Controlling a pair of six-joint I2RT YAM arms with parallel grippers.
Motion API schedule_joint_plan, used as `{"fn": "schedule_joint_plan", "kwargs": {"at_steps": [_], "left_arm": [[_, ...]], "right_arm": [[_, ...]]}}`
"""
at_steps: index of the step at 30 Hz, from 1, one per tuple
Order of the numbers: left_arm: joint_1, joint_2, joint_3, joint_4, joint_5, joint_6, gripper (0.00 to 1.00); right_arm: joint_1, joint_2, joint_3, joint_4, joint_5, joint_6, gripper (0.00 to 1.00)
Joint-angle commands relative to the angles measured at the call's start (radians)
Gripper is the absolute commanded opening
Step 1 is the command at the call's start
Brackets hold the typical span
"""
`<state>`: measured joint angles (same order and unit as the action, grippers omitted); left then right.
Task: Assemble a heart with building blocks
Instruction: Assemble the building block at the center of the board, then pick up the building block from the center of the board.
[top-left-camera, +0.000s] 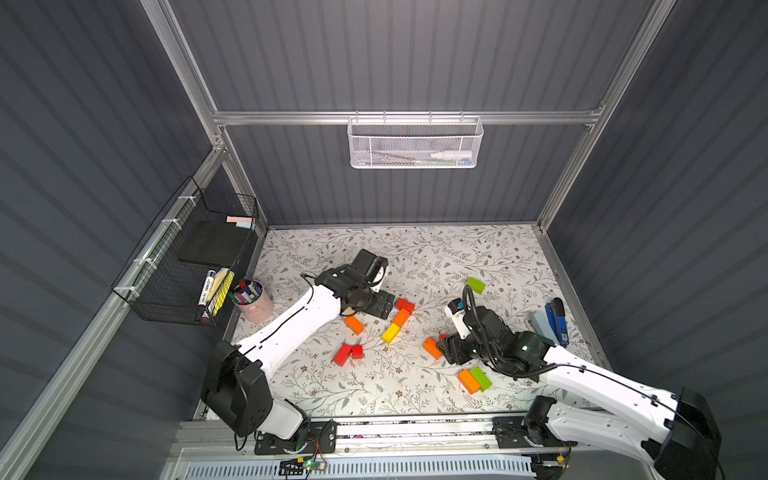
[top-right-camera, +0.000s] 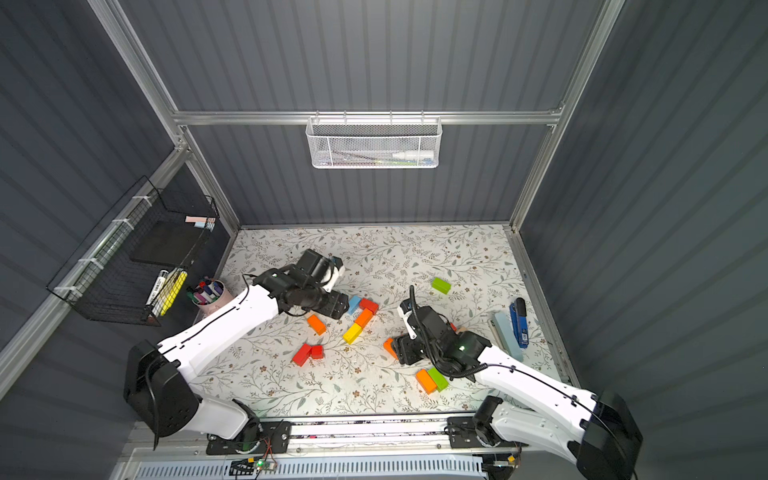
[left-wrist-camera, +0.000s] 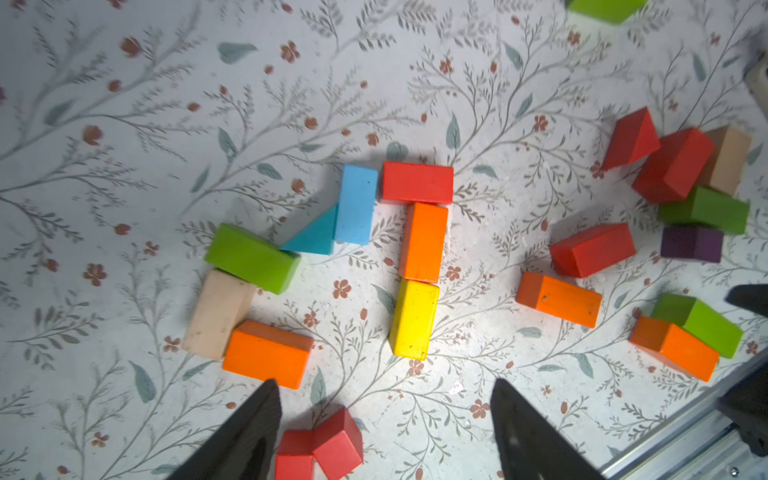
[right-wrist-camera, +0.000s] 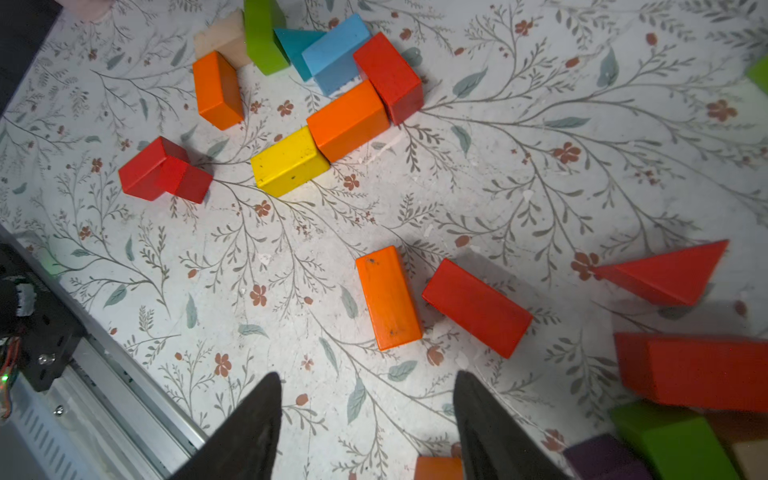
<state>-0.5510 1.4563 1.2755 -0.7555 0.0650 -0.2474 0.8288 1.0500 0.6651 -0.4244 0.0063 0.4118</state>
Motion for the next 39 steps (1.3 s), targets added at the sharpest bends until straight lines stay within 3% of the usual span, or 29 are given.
{"fn": "schedule_joint_plan", "kwargs": {"at_steps": [1,8,14,25,30,39], "left_arm": [[0.034,-0.039,0.007,0.035,0.079,0.048,0.83],[0.239,-0.103,-0.090,0.163,0.249,0.096,0.86],[0.275,-0.162,-0.151,0.273,0.354,0.144,0.99],[0.278,-0.302,-0.283,0.409,0.256,0.149,0.99],[0.278,-0.348,-0.344,0.458,0.228,0.135,0.99],[0.278,-0.362,-0.348,0.465,0.228,0.140,0.99]], "right_arm": [[-0.002,0.042,0.017,-0.078,-0.025,0.039,0.65],[-0.002,0.115,-0.030,-0.039,-0.029,0.053,0.65],[0.000,0.220,-0.001,-0.040,-0.016,0.020,0.65],[0.009,0.418,0.107,-0.023,0.053,-0.034,0.63],[0.010,0.490,0.163,-0.023,0.071,-0.068,0.55],[0.027,0.499,0.213,-0.054,0.082,-0.115,0.28]]}}
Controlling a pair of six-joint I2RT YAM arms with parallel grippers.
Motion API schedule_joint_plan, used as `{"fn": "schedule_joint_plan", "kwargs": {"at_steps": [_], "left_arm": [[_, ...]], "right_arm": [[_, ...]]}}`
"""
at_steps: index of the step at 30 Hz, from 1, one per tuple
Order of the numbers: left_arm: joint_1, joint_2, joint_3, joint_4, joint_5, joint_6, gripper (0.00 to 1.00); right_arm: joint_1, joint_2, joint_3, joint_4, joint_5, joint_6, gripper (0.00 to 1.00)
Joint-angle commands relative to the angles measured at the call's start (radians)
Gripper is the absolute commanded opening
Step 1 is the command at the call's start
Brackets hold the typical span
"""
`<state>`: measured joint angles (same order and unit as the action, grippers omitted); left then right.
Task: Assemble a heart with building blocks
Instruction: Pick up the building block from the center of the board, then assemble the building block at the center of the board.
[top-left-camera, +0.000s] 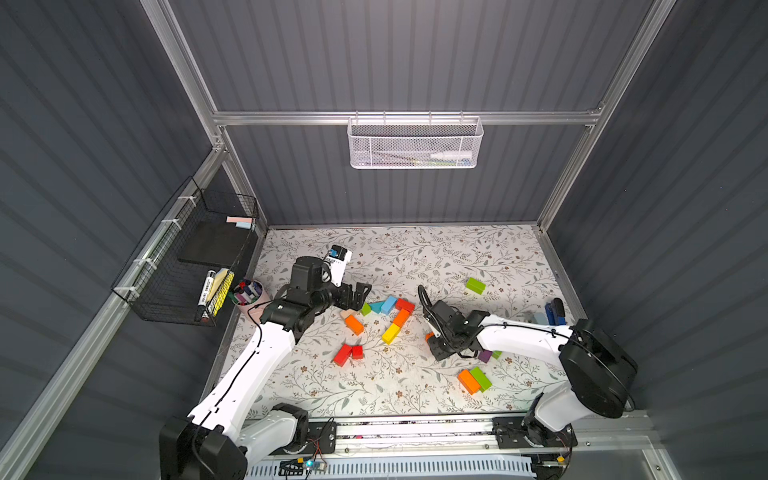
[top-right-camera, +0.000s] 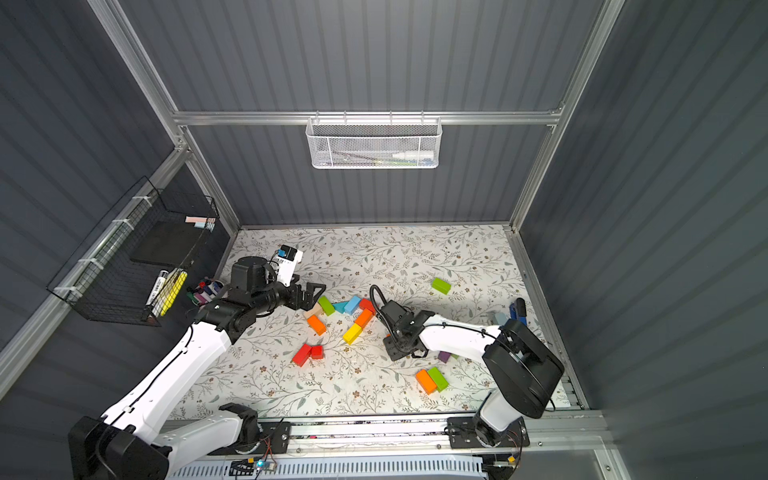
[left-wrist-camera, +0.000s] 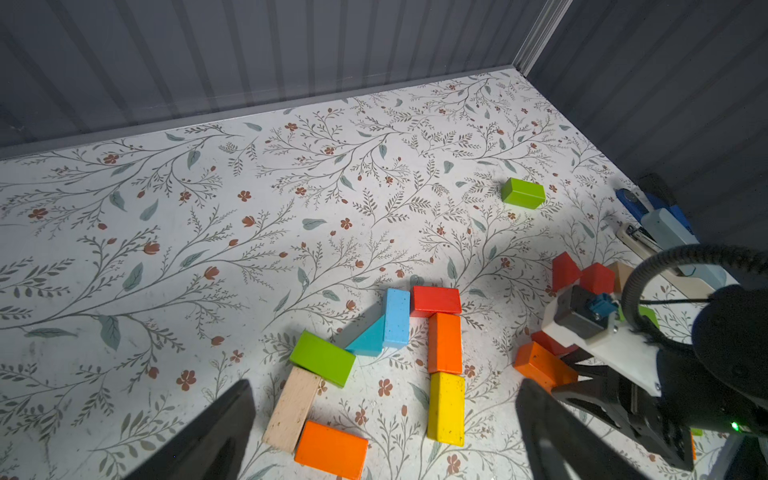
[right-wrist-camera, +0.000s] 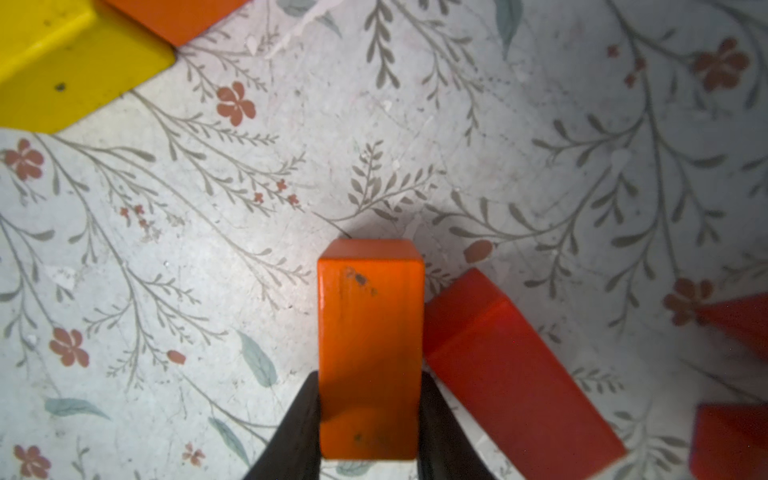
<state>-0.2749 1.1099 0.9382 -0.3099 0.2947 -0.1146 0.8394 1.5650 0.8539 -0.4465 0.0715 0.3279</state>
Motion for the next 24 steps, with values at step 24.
{"fn": "schedule_joint_plan", "kwargs": {"at_steps": [24], "left_arm": [[0.235,-0.076,-0.012,0.009,-0.219,-0.147,0.99]], "right_arm": [[0.187,0.264,0.514,-0.083,-0.045,-0.175,0.21]]}}
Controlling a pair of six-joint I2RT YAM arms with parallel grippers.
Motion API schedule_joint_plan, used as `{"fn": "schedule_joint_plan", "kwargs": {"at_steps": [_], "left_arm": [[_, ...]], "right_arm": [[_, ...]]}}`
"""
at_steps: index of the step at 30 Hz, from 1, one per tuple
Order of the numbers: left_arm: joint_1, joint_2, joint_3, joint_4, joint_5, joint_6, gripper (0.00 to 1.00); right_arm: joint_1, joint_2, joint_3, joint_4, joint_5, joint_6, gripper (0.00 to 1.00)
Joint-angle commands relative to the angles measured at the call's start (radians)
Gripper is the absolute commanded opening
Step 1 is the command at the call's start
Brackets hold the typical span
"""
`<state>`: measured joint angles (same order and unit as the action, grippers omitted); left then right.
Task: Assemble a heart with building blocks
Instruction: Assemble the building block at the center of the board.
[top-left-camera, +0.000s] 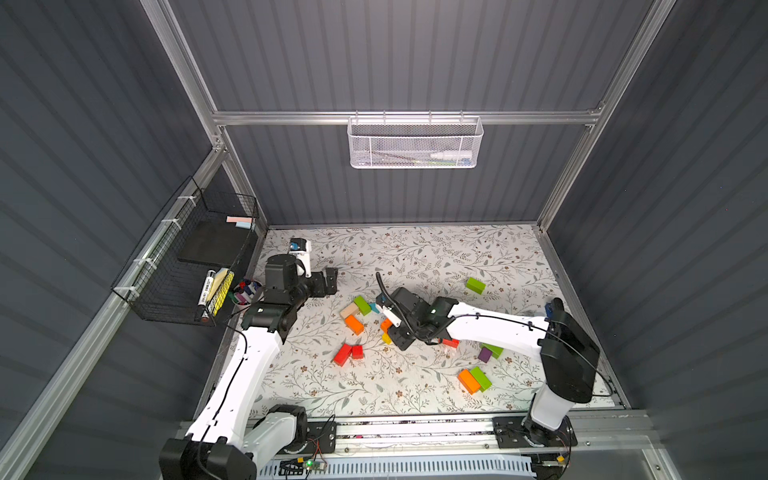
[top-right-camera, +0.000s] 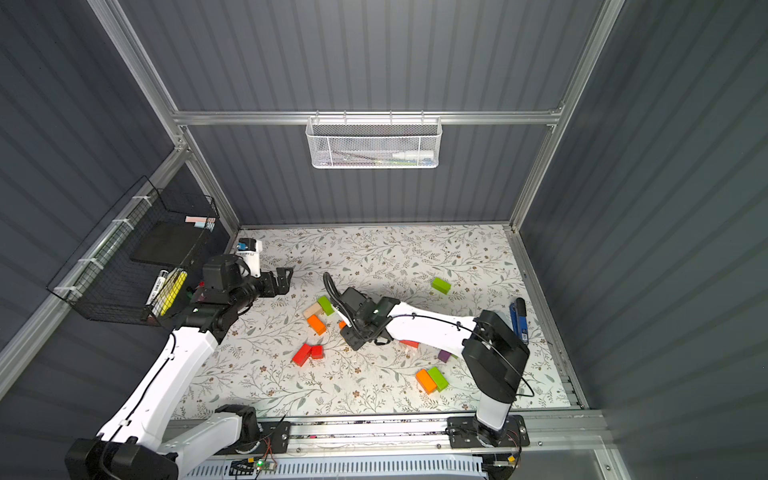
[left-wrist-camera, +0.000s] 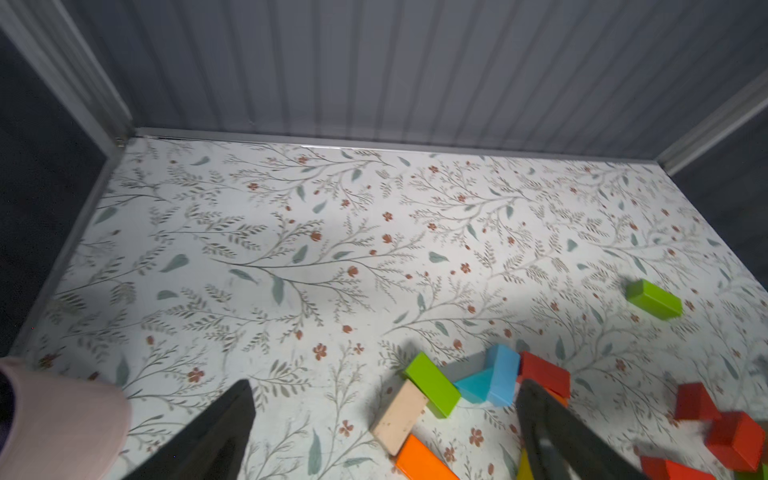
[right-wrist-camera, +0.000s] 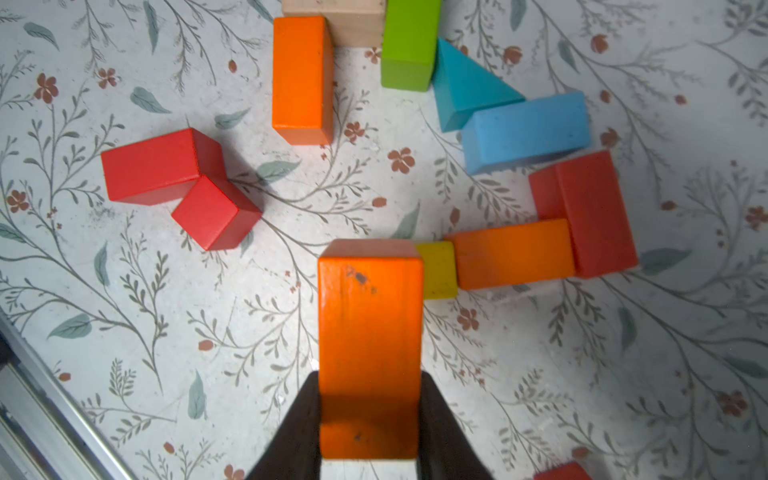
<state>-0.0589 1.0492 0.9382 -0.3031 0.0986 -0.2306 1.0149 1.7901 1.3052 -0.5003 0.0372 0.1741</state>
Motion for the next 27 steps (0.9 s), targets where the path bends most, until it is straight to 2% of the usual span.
{"fn": "schedule_joint_plan", "kwargs": {"at_steps": [1,10,27], "left_arm": [[0.027,-0.018,-0.014,0.001,-0.025,-0.037,0.99],[0.080,-0.020,-0.022,0.011,-0.008,-0.058,0.99],[0.083,-0.013,-0.029,0.023,0.044,-0.030,0.99]], "right_arm": [[0.015,0.059,0.086,-0.033,-0.014,-0.021,0.21],[0.039,0.182,0.177,-0.022,-0.038,0.004,0.21],[0.042,0.308,0.255,-0.030,-0.032,0.037,0.21]]}}
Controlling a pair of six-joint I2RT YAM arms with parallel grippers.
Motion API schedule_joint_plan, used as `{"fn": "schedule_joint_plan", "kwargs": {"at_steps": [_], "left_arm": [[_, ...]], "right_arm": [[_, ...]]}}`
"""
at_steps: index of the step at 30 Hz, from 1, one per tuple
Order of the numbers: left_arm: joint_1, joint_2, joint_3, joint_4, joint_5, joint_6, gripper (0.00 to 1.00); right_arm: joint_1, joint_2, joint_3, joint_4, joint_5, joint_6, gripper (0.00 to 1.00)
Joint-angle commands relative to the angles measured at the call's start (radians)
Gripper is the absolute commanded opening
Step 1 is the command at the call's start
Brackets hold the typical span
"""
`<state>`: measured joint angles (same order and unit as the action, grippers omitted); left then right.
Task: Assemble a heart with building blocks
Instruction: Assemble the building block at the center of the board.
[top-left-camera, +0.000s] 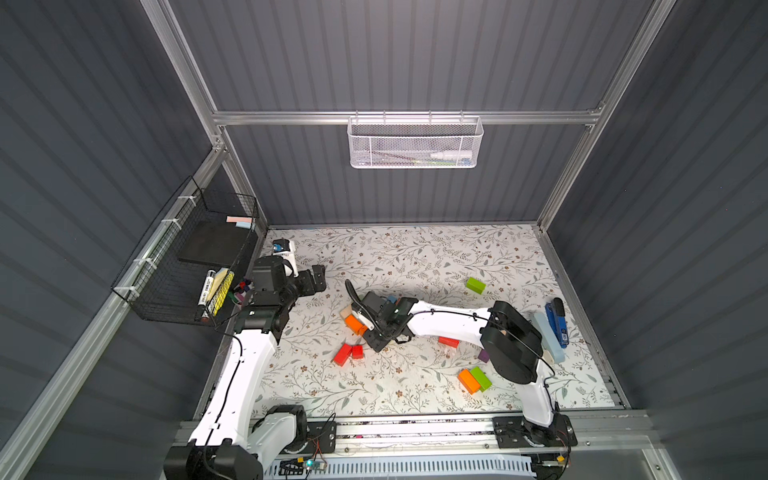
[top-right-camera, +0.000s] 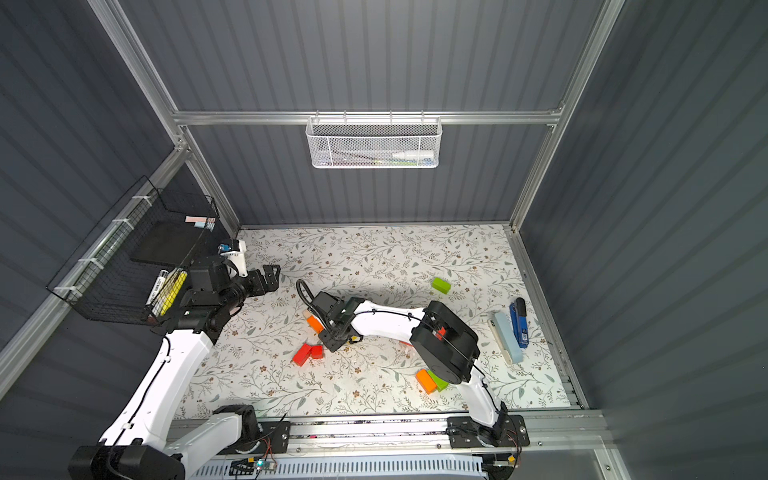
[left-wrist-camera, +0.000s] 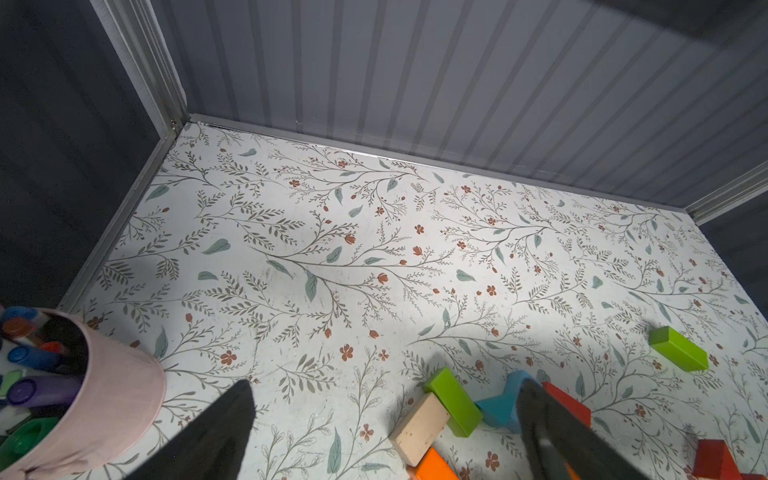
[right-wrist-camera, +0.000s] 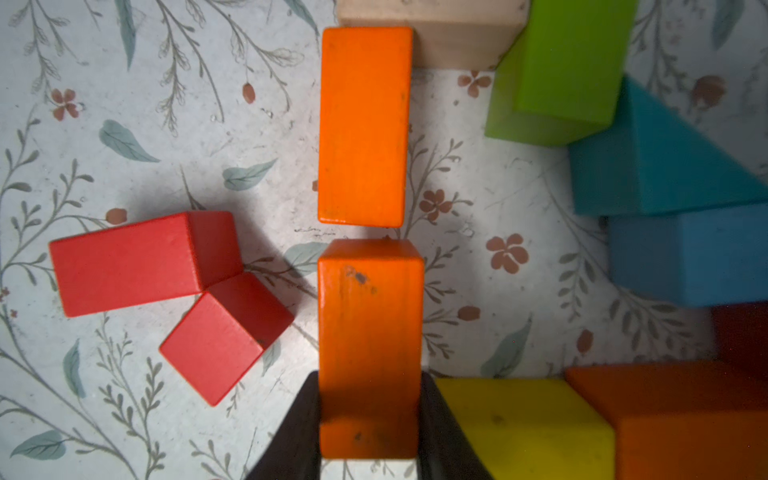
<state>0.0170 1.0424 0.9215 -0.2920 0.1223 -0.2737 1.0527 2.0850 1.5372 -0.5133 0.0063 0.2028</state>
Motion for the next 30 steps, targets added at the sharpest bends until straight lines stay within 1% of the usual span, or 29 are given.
{"fn": "schedule_joint_plan", "kwargs": {"at_steps": [1,18,20,25,30], "left_arm": [[0.008,-0.004,-0.012,0.012,0.025,0.013,0.99],[0.008,0.003,-0.012,0.016,0.042,0.017,0.99],[0.008,0.005,-0.012,0.017,0.045,0.018,0.99],[0.008,0.006,-0.012,0.016,0.050,0.018,0.99],[0.008,0.012,-0.012,0.018,0.065,0.019,0.99]], "right_arm": [[0.003,0.017,0.027,-0.017,-0.002,0.009,0.21],[0.006,0.063,0.048,-0.015,-0.009,0.013,0.26],[0.007,0.061,0.050,-0.013,-0.013,0.011,0.29],[0.010,0.044,0.047,-0.011,-0.017,0.008,0.39],[0.013,0.010,0.047,-0.020,0.016,-0.002,0.46]]}}
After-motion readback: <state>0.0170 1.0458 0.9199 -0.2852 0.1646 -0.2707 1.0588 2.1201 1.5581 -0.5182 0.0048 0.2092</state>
